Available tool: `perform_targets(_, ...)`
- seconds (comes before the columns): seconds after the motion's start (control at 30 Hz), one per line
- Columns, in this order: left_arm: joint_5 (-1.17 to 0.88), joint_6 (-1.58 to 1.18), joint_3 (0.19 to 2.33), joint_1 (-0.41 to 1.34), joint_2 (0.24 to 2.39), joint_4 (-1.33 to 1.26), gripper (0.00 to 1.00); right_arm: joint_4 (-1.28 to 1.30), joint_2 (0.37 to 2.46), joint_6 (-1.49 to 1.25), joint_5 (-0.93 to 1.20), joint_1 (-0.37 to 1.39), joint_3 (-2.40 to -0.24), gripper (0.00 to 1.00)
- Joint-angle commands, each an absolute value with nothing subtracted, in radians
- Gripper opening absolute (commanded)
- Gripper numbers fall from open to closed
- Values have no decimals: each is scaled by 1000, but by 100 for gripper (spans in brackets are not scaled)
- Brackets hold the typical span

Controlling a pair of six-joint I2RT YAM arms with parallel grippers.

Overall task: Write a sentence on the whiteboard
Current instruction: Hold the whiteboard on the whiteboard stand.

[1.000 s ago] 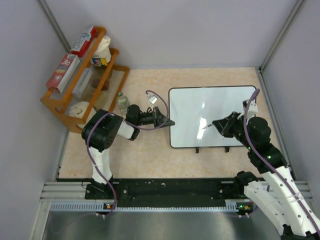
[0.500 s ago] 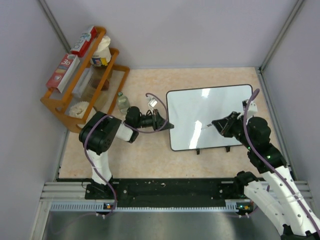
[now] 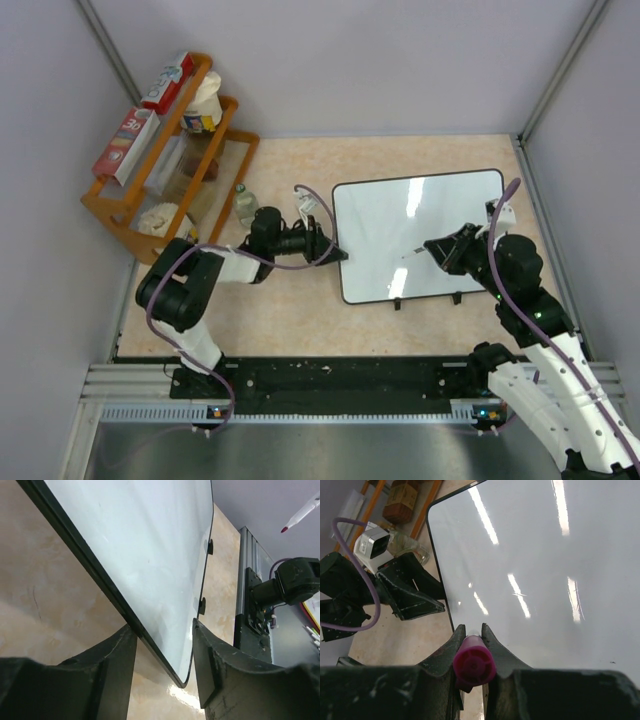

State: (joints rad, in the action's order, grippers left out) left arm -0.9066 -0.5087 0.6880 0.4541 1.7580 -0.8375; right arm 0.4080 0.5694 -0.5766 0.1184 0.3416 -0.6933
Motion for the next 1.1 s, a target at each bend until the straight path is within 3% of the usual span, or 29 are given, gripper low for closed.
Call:
perform_targets(0.0, -833, -433, 667, 443, 1632, -770, 53, 371, 554, -574, 123, 328, -690, 0)
perform_targets(0.23, -709, -381, 612, 417, 1459, -612, 60, 371, 548, -572, 123, 328, -693, 0)
perform_targets(0.6, -287, -290, 679, 416, 1177, -66, 72, 368, 580, -548, 123, 328, -719, 0)
perform_targets(0.73, -240, -307, 663, 413, 1114, -35, 76, 359, 595, -543, 120, 328, -726, 0)
perform_targets(0.97, -63, -350, 612, 402, 993, -3, 99, 322, 686, -532, 127, 330, -750, 0)
perform_targets(1.07, -87, -328, 600, 397, 968, 18, 99, 293, 745, -529, 126, 328, -765, 0)
